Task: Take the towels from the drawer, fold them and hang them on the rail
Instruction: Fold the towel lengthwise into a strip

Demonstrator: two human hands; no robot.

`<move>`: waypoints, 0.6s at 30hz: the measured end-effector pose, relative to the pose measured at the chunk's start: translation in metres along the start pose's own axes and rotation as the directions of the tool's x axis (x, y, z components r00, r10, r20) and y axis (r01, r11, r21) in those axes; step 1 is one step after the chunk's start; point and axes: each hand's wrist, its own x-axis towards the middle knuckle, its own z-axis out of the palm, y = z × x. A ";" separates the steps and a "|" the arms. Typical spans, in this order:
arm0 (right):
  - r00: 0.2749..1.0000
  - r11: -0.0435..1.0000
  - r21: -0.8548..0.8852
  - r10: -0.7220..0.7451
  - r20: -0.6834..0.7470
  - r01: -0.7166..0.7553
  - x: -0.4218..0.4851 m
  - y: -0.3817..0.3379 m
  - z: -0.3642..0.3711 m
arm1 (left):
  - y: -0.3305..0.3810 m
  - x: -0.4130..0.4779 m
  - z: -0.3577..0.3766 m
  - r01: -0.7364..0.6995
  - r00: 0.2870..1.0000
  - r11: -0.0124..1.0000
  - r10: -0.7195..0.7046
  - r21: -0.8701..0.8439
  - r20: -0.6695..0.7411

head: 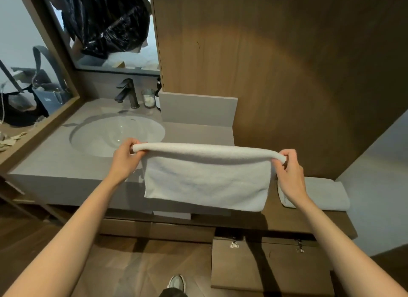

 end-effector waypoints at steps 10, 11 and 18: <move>0.992 0.974 0.225 0.055 -0.109 -0.030 0.106 -0.050 0.046 | 0.026 0.123 -0.003 -0.163 0.975 0.978 0.139 -0.131 -0.174; 0.992 0.971 0.239 0.055 -0.115 -0.026 0.109 -0.050 0.051 | 0.023 0.127 -0.002 -0.182 0.967 0.976 0.156 -0.119 -0.199; 0.998 0.999 0.020 0.037 0.046 -0.038 0.076 0.010 0.092 | -0.072 0.088 0.014 -0.220 0.970 0.951 0.237 0.218 -0.054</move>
